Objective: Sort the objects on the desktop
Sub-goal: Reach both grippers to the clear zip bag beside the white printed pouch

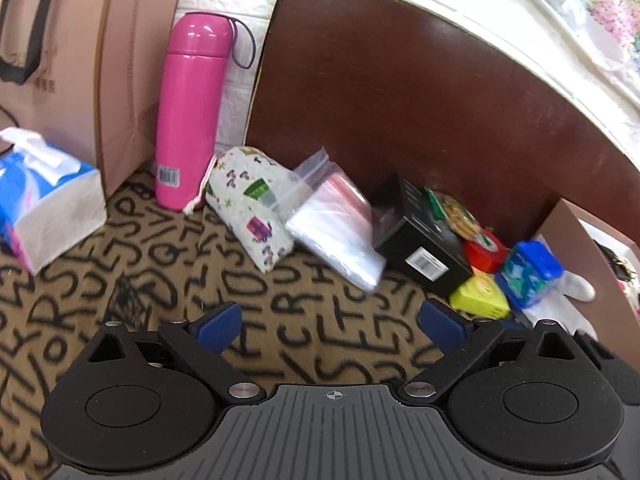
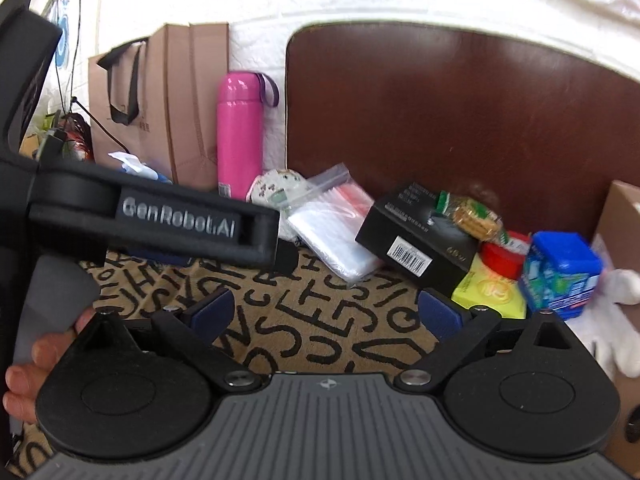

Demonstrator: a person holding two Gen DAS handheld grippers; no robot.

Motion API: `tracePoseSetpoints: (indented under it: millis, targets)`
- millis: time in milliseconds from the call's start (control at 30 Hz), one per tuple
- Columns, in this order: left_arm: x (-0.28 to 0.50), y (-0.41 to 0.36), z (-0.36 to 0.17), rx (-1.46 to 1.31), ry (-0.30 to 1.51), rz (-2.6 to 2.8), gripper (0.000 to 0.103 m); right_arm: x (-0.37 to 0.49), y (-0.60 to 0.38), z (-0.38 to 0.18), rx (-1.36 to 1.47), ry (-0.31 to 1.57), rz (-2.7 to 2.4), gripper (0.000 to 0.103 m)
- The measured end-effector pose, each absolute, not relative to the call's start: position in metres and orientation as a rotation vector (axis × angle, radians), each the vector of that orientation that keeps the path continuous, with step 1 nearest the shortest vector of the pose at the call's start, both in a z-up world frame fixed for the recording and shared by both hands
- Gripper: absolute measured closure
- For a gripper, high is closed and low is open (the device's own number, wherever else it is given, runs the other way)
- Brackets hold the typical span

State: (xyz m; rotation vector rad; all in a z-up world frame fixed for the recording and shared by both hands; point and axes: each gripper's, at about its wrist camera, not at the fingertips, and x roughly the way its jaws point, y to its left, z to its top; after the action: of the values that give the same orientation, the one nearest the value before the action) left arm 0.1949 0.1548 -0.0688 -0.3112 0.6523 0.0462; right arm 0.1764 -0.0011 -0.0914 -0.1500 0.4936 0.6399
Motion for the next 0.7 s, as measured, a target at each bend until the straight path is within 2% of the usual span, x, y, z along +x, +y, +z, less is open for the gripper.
tracePoseSetpoints:
  millis: [567,700]
  targets:
    - [0.267,0.202,-0.109,-0.335,0.721,0.076,0.017,0.246,0.041,-0.13,-0.173,0.585,0.656,0.015]
    - [0.274,0.205,-0.113,-0.297,0.7,0.076,0.017,0.263,0.045,-0.133,-0.132,0.619,0.632,0.016]
